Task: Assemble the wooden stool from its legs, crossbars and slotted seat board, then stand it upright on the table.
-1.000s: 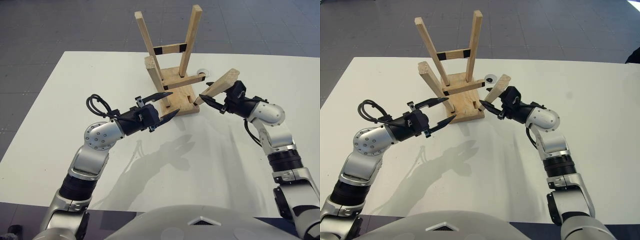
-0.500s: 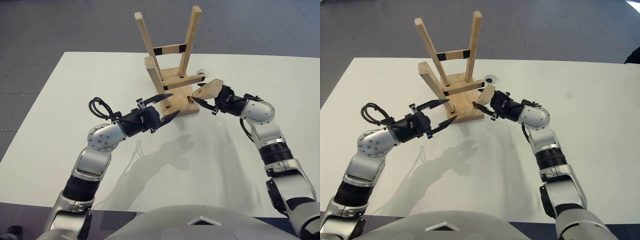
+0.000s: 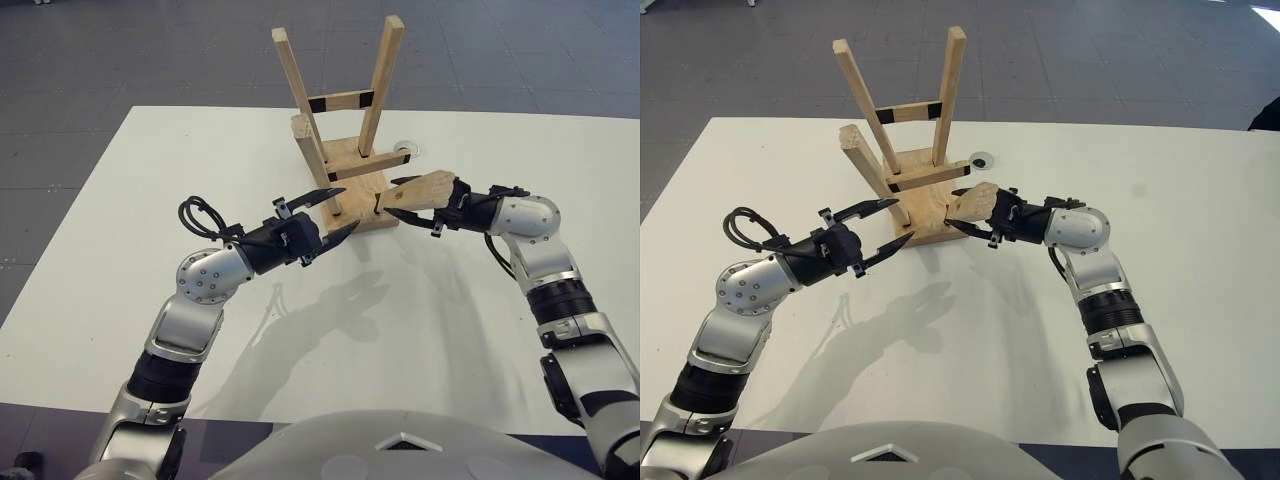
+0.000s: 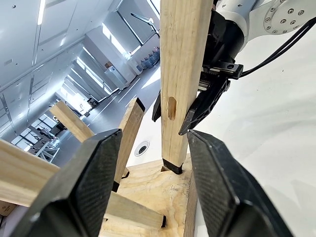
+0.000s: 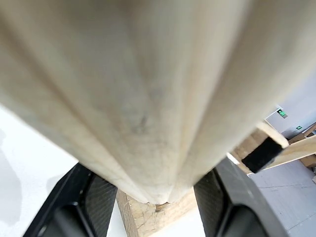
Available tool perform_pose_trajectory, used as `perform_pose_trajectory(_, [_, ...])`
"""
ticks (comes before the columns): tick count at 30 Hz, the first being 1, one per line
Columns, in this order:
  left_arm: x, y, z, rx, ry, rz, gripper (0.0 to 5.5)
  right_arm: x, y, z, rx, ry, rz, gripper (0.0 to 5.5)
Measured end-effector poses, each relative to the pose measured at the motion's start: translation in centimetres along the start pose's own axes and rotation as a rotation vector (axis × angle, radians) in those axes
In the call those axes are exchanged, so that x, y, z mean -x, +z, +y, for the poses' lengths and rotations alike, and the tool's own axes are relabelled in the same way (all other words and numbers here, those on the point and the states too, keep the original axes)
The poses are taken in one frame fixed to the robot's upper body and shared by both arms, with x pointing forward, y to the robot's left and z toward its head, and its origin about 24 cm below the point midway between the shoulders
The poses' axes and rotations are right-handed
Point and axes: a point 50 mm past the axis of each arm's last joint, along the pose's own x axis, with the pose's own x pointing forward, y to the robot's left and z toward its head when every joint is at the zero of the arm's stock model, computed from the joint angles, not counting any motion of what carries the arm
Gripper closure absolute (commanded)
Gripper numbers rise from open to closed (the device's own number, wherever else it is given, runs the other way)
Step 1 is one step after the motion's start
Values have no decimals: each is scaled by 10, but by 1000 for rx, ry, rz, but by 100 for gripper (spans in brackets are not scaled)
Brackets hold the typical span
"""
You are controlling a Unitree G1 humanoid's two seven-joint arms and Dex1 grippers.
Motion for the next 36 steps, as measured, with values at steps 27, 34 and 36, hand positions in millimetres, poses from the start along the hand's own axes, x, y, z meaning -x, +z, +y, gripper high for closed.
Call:
perform_pose_trajectory(27, [-1,-5,2,3,31,20,305,16,-17,-13,11,-74,40,347])
perform_pose_trajectory(34, [16,-23,37,-31,155,108,305,11,9,33,-278,22,-105,347])
perform_pose_trajectory(36, [20,-25,45,-51,184,118,305,4,11,53,-439,59,-115,347])
